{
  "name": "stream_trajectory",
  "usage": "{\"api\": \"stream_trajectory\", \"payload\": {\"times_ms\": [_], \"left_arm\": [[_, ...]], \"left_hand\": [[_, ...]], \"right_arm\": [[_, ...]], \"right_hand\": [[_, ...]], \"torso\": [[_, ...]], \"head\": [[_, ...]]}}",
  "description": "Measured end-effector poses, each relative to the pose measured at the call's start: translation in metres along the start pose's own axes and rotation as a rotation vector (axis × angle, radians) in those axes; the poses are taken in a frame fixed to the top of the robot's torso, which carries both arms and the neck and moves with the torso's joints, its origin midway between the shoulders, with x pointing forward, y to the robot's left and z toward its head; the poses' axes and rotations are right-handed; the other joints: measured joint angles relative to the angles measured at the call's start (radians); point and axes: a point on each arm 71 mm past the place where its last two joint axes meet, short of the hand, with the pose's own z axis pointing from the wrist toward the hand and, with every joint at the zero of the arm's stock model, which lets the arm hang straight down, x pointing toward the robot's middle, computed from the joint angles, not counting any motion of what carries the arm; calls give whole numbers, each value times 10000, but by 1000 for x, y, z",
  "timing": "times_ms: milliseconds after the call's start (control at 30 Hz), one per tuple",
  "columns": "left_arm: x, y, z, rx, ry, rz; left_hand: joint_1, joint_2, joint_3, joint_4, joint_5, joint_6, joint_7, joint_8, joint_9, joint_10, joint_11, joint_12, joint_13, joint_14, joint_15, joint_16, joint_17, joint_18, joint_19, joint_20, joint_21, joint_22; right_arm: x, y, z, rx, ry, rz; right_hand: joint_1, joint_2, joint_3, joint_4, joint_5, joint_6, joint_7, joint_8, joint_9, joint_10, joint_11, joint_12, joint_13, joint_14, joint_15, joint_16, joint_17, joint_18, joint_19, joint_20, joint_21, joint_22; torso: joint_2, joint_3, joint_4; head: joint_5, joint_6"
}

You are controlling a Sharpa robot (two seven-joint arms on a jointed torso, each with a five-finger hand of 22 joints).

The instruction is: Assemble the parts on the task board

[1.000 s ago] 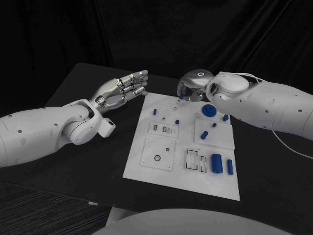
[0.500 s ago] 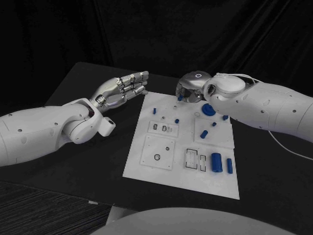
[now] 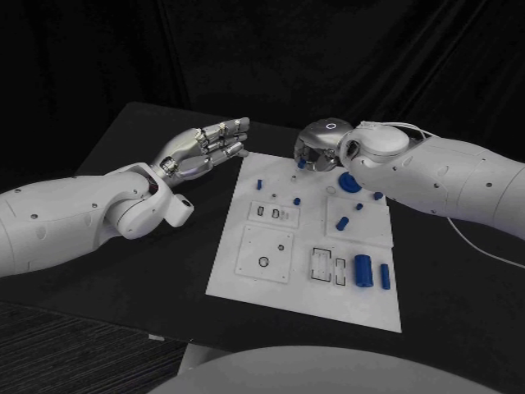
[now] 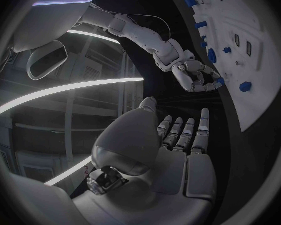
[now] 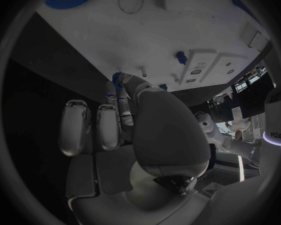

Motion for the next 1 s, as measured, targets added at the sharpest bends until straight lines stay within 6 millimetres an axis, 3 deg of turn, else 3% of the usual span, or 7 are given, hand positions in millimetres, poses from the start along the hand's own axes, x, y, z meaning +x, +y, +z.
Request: {"api": "stream_trajectory", "payload": {"times_ms": [400,533,633,667,700,867,1000], "left_arm": [[0,1,0,-14,62,-45],[0,1,1,-16,87,-62],[0,2,1,-24,109,-80],[0,2,1,-26,114,-86],[0,2,1,-29,120,-91],[0,2,0,-43,131,-108],[0,3,-1,-62,126,-114]], "left_hand": [[0,0,0,0,0,3,-1,0,0,29,28,2,0,0,0,1,0,0,0,0,0,0],[0,0,0,0,0,3,0,0,0,29,29,2,0,0,1,1,0,0,0,0,0,0],[0,0,0,0,0,3,0,0,0,29,29,2,0,-1,1,1,0,0,0,0,0,0],[0,0,1,0,0,3,0,0,0,29,29,2,0,-1,1,1,0,0,0,0,0,0],[0,0,0,0,0,3,0,0,0,29,29,2,0,-1,1,1,0,0,1,0,0,0],[0,0,0,0,0,2,2,0,0,29,29,1,0,-1,2,1,0,0,0,1,1,0],[0,0,0,0,0,2,2,0,0,29,29,1,0,-2,2,1,0,0,0,0,1,0]], "right_arm": [[4,4,4,-22,162,28],[5,5,4,-19,227,41],[6,6,5,-22,297,59],[7,6,5,-21,326,68],[7,6,5,-16,356,75],[9,4,4,146,463,87],[11,-3,0,393,469,80]], "right_hand": [[-79,79,0,0,-1,-98,48,-14,-2,-9,-5,-93,2,0,0,0,-2,1,-4,2,-1,0],[-130,130,1,1,-1,-290,-36,-15,62,-46,-38,-211,-3,-76,92,0,-6,0,-54,50,-21,0],[-130,130,2,2,-347,-578,-220,-245,98,-585,91,-473,-4,-20,148,-1,-103,1,-244,46,-97,0],[-131,129,2,2,-537,-936,-429,-493,82,-952,129,-732,-34,6,176,-65,-288,2,-263,45,-250,0],[-131,129,2,2,-618,-1259,-470,-630,73,-1246,137,-850,-65,28,199,-128,-366,3,-324,106,-330,0],[-287,-27,-486,-87,-1085,-3238,-1122,-710,-631,-2889,228,-1402,-289,-159,298,-608,-1116,6,-737,195,-989,-63],[-284,-26,-1190,202,-1240,-4094,-1231,-710,-1051,-3650,244,-1402,-353,-166,301,-621,-1278,7,-825,217,-1259,-174]], "torso": [[0,-2,-5],[-3,-2,-8],[-4,-2,-8],[-4,-2,-8],[-4,-2,-8],[-4,-4,-8],[-3,-9,-9]], "head": [[19,-46],[11,-66],[5,-69],[5,-70],[12,-70],[45,-70],[74,-43]]}}
